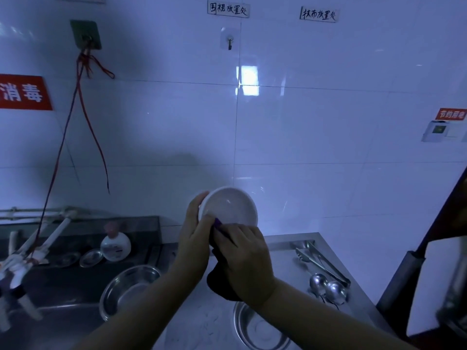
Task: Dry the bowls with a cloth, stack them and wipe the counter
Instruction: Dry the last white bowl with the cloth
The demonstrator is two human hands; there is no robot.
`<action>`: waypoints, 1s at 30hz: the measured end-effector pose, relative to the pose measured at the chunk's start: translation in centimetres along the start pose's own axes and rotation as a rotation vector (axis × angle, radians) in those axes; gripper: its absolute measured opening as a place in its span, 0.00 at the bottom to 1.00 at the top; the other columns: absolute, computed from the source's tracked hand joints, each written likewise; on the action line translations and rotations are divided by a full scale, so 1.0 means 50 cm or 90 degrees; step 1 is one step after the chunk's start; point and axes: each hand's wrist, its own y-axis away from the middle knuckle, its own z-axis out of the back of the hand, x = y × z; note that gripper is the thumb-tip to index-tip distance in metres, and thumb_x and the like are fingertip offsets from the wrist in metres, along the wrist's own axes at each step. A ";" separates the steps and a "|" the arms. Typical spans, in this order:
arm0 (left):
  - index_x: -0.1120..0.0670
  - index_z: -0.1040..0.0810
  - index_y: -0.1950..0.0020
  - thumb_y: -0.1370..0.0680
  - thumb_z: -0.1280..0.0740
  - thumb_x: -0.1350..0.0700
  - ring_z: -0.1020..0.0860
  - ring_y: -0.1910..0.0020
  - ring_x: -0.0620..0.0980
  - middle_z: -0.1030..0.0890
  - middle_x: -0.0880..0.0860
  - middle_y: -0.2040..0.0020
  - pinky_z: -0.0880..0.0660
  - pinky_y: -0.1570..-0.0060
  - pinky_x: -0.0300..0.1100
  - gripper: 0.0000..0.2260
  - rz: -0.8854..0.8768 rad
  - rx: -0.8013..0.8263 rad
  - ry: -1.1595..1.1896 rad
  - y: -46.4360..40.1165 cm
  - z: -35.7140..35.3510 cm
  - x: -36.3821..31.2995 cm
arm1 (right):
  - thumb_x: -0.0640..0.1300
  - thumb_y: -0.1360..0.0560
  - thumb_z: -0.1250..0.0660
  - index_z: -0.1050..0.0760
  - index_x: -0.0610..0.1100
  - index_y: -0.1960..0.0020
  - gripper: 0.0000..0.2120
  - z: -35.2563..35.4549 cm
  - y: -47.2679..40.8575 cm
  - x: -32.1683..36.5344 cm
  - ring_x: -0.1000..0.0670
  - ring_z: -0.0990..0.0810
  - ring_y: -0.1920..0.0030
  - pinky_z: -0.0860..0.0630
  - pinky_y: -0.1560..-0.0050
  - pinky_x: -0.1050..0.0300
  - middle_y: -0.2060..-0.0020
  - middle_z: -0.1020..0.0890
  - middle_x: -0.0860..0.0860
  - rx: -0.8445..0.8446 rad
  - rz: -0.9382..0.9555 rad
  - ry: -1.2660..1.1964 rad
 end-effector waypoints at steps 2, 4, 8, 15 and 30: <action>0.41 0.31 0.38 0.26 0.42 0.49 0.26 0.47 0.37 0.26 0.39 0.43 0.26 0.53 0.32 0.16 -0.011 0.032 -0.019 -0.011 0.020 -0.005 | 0.47 0.24 0.32 0.19 0.41 0.43 0.13 0.010 0.001 -0.019 0.48 0.18 0.54 0.21 0.50 0.52 0.52 0.16 0.46 0.042 0.067 -0.012; 0.40 0.29 0.40 0.26 0.42 0.51 0.25 0.48 0.40 0.25 0.40 0.44 0.25 0.54 0.34 0.15 -0.024 0.074 -0.045 -0.017 0.042 -0.006 | 0.47 0.26 0.30 0.20 0.42 0.41 0.15 0.028 -0.004 -0.054 0.48 0.19 0.53 0.22 0.47 0.54 0.50 0.16 0.46 0.113 0.190 0.006; 0.44 0.27 0.42 0.26 0.42 0.54 0.24 0.53 0.38 0.23 0.42 0.49 0.25 0.58 0.32 0.14 -0.029 0.155 -0.088 -0.014 0.054 -0.005 | 0.44 0.22 0.36 0.19 0.44 0.44 0.11 0.061 -0.023 -0.111 0.48 0.19 0.50 0.24 0.43 0.53 0.49 0.17 0.47 0.242 0.371 0.009; 0.44 0.24 0.44 0.29 0.41 0.54 0.23 0.51 0.47 0.21 0.45 0.50 0.24 0.52 0.47 0.16 0.012 0.259 -0.163 -0.033 0.065 -0.012 | 0.41 0.24 0.34 0.17 0.46 0.49 0.08 0.059 -0.030 -0.119 0.48 0.20 0.50 0.25 0.44 0.54 0.51 0.17 0.49 0.302 0.355 0.001; 0.47 0.22 0.45 0.28 0.40 0.53 0.22 0.50 0.43 0.19 0.48 0.49 0.26 0.56 0.31 0.14 0.007 0.190 -0.067 -0.030 0.070 0.001 | 0.42 0.29 0.39 0.19 0.43 0.44 0.17 0.031 -0.017 0.003 0.45 0.23 0.43 0.27 0.41 0.52 0.43 0.20 0.46 0.284 0.076 -0.059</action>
